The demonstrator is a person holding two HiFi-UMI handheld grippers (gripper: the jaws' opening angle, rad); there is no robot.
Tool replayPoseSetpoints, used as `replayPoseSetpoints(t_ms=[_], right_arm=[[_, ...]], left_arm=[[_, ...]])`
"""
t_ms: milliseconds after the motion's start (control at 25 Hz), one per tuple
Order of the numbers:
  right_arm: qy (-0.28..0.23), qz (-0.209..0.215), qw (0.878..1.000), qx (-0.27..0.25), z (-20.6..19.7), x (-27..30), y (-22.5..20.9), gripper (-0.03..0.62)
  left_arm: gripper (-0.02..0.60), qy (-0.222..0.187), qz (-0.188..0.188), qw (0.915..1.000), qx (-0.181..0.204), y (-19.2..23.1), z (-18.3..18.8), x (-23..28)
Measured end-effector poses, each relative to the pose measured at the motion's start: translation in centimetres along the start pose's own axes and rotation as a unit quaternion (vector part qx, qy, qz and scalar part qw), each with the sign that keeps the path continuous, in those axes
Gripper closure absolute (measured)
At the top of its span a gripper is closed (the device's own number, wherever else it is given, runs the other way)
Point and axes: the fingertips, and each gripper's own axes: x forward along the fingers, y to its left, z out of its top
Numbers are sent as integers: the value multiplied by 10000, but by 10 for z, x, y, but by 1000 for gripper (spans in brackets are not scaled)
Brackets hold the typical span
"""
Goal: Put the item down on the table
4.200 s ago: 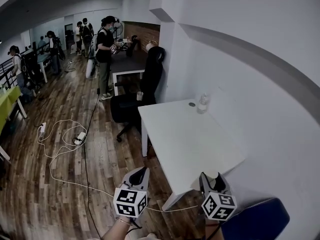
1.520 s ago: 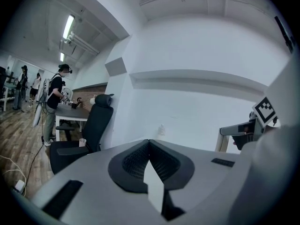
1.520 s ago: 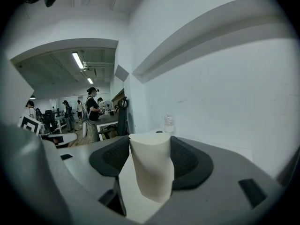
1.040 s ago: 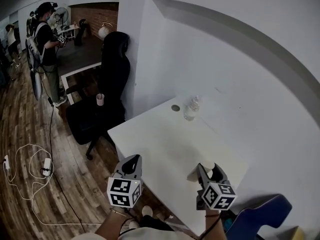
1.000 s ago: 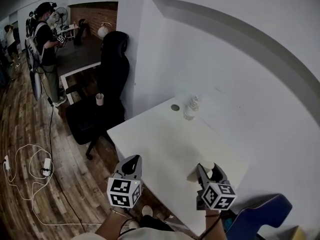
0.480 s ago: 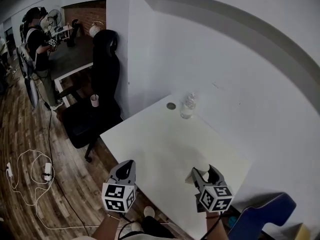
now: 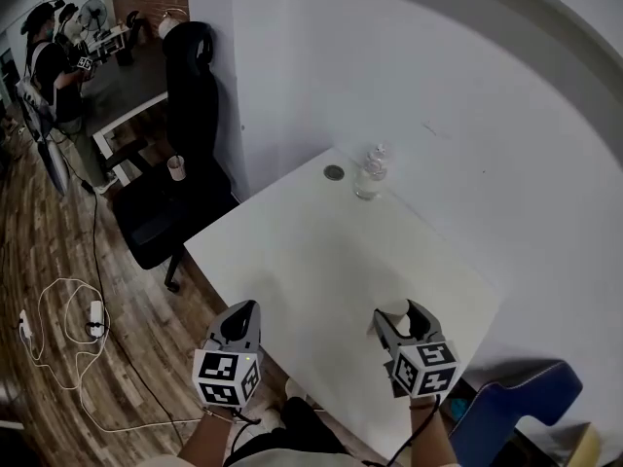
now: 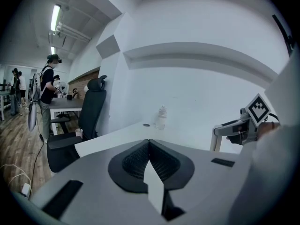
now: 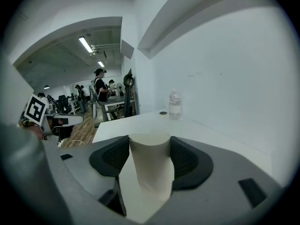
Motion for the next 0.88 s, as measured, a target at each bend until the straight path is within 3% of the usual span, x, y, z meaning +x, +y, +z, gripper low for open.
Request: replayPoseSetpoints(t_ms=[880], right_arm=[[716,465,9891,-1196,1,57,21,301]], left_arm=[[565,73,228,9997,-46,19,-7,3]])
